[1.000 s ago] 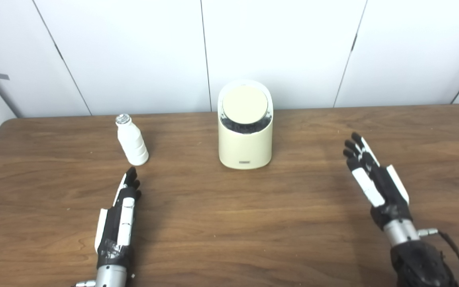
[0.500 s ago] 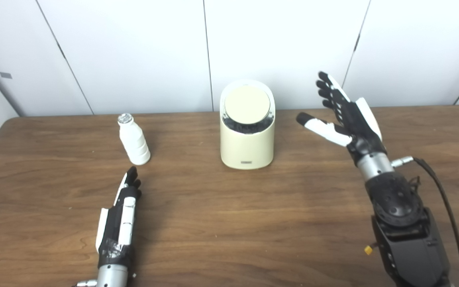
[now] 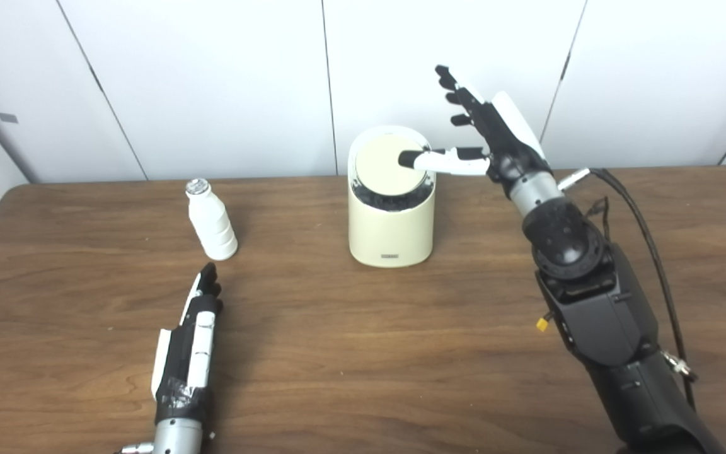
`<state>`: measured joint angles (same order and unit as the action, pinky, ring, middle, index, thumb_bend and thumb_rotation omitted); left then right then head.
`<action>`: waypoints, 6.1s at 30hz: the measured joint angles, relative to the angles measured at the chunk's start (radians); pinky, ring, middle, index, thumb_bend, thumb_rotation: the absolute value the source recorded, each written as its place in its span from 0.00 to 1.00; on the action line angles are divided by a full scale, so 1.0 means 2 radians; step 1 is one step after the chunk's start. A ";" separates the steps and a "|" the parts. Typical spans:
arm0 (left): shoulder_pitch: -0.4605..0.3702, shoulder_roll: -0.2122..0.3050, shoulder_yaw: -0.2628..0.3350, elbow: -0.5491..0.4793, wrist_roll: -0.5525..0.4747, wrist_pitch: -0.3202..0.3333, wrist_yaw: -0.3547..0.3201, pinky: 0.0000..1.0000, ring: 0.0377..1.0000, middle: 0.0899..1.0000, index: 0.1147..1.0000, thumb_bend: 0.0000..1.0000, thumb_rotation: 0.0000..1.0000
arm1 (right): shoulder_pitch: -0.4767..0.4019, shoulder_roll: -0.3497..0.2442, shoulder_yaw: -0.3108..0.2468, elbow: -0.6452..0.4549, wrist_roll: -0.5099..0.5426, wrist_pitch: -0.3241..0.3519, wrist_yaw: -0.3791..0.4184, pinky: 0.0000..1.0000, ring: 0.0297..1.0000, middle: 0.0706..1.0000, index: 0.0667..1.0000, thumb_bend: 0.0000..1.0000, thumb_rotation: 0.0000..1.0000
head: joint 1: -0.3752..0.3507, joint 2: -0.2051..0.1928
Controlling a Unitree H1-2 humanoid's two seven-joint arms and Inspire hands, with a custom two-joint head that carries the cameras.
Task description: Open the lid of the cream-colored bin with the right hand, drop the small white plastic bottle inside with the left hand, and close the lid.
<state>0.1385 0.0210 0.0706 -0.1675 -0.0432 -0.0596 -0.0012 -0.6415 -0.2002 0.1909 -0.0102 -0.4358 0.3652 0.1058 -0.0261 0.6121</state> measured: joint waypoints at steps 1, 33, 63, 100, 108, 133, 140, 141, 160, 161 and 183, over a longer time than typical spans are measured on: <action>0.000 0.000 0.000 0.000 0.000 0.000 0.000 1.00 0.99 1.00 0.98 0.57 0.91 | -0.005 0.000 0.003 0.009 -0.004 0.000 0.000 0.77 0.89 0.91 0.93 0.94 0.47 | 0.000 0.000; 0.001 -0.007 0.000 -0.001 -0.001 -0.001 0.002 1.00 0.99 0.99 0.98 0.55 0.92 | -0.030 0.000 0.045 0.104 -0.058 -0.042 -0.009 0.86 0.91 0.92 0.92 0.89 0.38 | 0.003 0.008; 0.002 -0.013 -0.001 -0.003 -0.002 0.001 0.003 1.00 0.99 0.99 0.98 0.57 0.93 | -0.048 -0.011 0.054 0.145 -0.068 -0.107 -0.015 0.94 0.92 0.91 0.91 0.90 0.32 | 0.005 0.019; 0.008 -0.015 -0.002 -0.010 -0.002 0.003 0.003 1.00 0.99 1.00 0.98 0.57 0.94 | -0.032 0.079 -0.155 0.098 0.192 0.051 0.017 1.00 0.97 0.96 0.91 0.76 0.42 | 0.008 0.028; 0.008 -0.014 -0.002 -0.010 -0.004 0.003 0.003 0.99 0.98 0.99 0.98 0.58 0.93 | -0.040 0.069 -0.163 0.098 0.247 0.053 0.006 1.00 0.97 0.93 0.93 0.76 0.44 | 0.008 0.028; 0.008 -0.015 -0.002 -0.010 -0.005 0.004 0.004 0.99 0.98 0.99 0.97 0.56 0.93 | -0.029 -0.002 0.000 0.099 0.085 0.002 -0.030 0.82 0.90 0.90 0.88 0.95 0.33 | 0.005 0.028; 0.008 -0.015 -0.002 -0.010 -0.007 0.003 0.003 1.00 0.99 1.00 0.98 0.58 0.91 | -0.045 0.001 0.022 0.120 0.035 -0.028 -0.038 0.78 0.88 0.89 0.88 0.95 0.30 | 0.006 0.029; 0.008 -0.015 -0.002 -0.010 -0.007 0.003 0.003 1.00 0.99 0.99 0.98 0.58 0.92 | -0.047 0.002 0.023 0.121 0.029 -0.029 -0.039 0.78 0.88 0.89 0.88 0.95 0.30 | 0.006 0.029; 0.008 -0.016 -0.003 -0.011 -0.007 0.008 0.004 1.00 0.99 1.00 0.98 0.58 0.92 | -0.048 0.009 0.018 0.135 0.009 -0.049 -0.053 0.78 0.87 0.88 0.86 0.96 0.34 | 0.008 0.034; 0.008 -0.016 -0.003 -0.011 -0.007 0.008 0.004 1.00 0.99 1.00 0.98 0.58 0.92 | -0.048 0.009 0.018 0.134 0.009 -0.050 -0.053 0.78 0.87 0.88 0.86 0.97 0.35 | 0.008 0.034; 0.008 -0.016 -0.003 -0.011 -0.005 0.008 0.005 1.00 0.99 0.99 0.98 0.58 0.91 | -0.038 -0.007 0.036 0.120 -0.021 -0.053 -0.023 0.79 0.87 0.86 0.86 0.97 0.29 | 0.006 0.039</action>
<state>0.1550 -0.0107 0.0648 -0.1897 -0.0541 -0.0434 0.0084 -0.7173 -0.2150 0.2637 0.2292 -0.4787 0.2595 0.0597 -0.0138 0.6903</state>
